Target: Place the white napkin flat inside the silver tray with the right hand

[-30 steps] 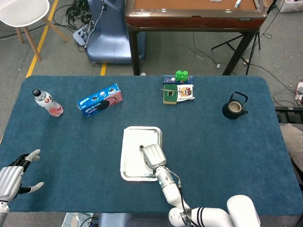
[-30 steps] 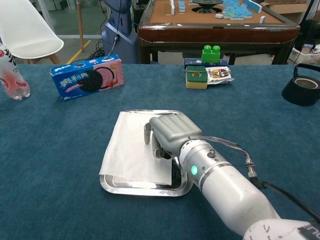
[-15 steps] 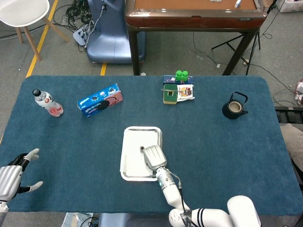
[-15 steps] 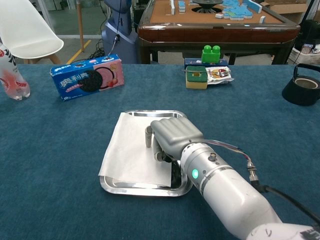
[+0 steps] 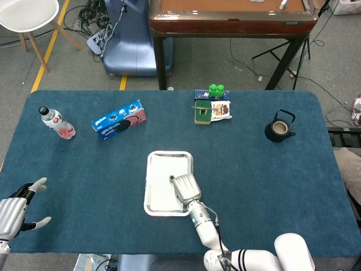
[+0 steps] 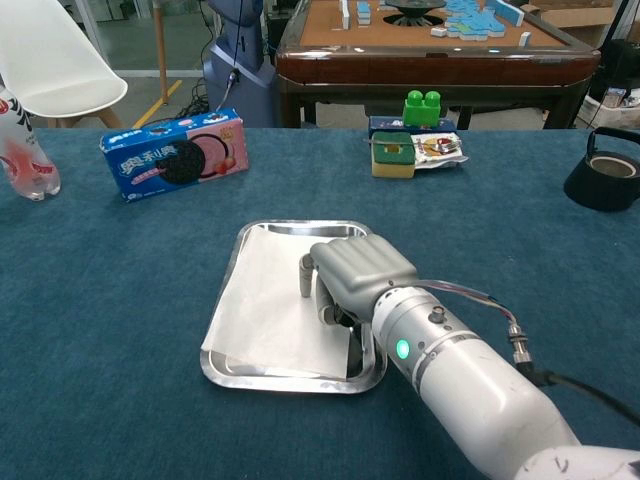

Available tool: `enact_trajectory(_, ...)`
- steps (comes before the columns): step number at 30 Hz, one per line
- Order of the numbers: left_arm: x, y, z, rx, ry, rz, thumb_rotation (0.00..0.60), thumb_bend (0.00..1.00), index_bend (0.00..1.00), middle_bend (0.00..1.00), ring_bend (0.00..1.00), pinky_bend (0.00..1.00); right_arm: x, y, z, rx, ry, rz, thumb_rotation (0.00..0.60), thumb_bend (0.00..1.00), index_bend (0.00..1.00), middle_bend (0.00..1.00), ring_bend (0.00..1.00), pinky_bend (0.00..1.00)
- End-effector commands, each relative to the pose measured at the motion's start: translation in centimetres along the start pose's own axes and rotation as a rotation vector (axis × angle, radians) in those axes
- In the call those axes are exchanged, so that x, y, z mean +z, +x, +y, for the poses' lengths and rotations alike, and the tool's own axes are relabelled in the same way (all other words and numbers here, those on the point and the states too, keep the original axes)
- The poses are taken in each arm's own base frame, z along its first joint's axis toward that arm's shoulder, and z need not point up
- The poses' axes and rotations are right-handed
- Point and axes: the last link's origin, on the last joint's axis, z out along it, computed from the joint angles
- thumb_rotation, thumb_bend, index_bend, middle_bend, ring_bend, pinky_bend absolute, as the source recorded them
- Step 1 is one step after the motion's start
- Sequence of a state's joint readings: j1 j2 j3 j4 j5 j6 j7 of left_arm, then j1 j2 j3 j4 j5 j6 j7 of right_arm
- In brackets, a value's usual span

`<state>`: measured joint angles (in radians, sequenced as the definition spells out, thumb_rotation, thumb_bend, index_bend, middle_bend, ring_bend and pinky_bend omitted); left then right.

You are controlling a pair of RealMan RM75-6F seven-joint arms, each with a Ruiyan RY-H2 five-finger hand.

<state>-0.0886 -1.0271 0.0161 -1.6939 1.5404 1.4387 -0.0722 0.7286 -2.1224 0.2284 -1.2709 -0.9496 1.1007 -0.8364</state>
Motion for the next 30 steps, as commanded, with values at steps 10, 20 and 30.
enact_trajectory(10, 0.0, -0.3, 0.1, 0.007, -0.001, -0.006, 0.6, 0.01, 0.13, 0.3, 0.18, 0.34, -0.5, -0.2, 0.4, 0.015, 0.016, -0.014, 0.6, 1.0, 0.39, 1.0, 1.0, 1.0)
enact_trajectory(20, 0.1, -0.4, 0.0, 0.008, 0.002, -0.011, 0.6, 0.01, 0.13, 0.3, 0.18, 0.34, -0.9, 0.0, 0.5, 0.018, 0.04, -0.018, 0.6, 1.0, 0.39, 1.0, 1.0, 1.0)
enact_trajectory(30, 0.2, -0.7, 0.1, 0.015, 0.001, -0.023, 0.6, 0.01, 0.13, 0.3, 0.18, 0.34, -1.2, 0.8, 1.2, 0.023, 0.043, 0.026, 0.6, 1.0, 0.39, 1.0, 1.0, 1.0)
